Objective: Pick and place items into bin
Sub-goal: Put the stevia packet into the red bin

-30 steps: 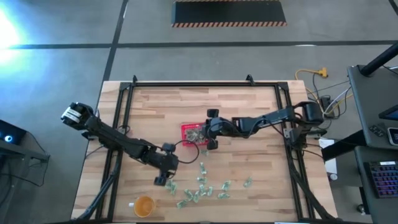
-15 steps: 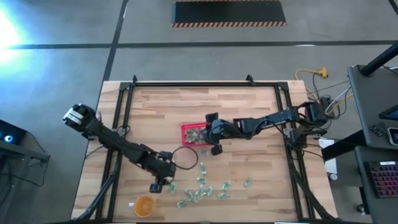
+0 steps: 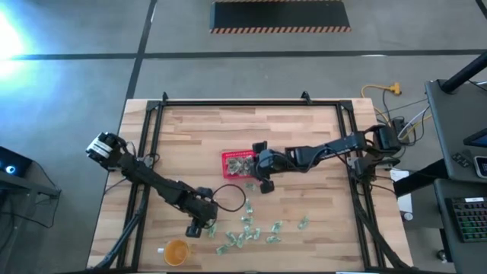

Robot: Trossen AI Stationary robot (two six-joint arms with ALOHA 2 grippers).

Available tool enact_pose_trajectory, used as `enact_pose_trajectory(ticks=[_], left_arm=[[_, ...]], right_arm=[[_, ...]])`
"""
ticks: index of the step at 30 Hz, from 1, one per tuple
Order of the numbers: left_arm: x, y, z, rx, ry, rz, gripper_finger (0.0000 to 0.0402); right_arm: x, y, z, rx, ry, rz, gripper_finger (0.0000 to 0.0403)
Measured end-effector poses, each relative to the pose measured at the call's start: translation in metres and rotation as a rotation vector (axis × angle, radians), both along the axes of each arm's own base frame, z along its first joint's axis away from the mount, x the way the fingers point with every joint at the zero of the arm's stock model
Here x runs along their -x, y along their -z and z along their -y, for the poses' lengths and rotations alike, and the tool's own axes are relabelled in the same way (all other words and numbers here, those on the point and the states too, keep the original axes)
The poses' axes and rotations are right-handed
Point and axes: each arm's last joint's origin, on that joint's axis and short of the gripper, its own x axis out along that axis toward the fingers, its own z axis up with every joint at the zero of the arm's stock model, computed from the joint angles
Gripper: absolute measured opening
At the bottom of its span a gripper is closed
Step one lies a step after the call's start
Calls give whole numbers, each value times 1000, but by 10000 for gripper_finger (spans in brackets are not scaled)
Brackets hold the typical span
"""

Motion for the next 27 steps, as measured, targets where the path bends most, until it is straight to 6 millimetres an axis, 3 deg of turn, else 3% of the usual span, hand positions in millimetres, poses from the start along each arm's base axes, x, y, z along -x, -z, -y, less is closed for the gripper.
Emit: enact_pose_trajectory(ticks=[6,14,21,27], left_arm=[[1,-1,-1,-2,-1,2,126],[2,-7,-1,0,15,25,11],[3,-15,-5,-28,30,67,7],[3,-31,-14,-167,33,190,2]], right_arm=[[0,0,-5,-6,-7,-2,117],[2,1,-10,-18,-10,-17,107],[9,7,-25,-18,-43,-105,105],[18,13,-40,-59,-33,-191,99]])
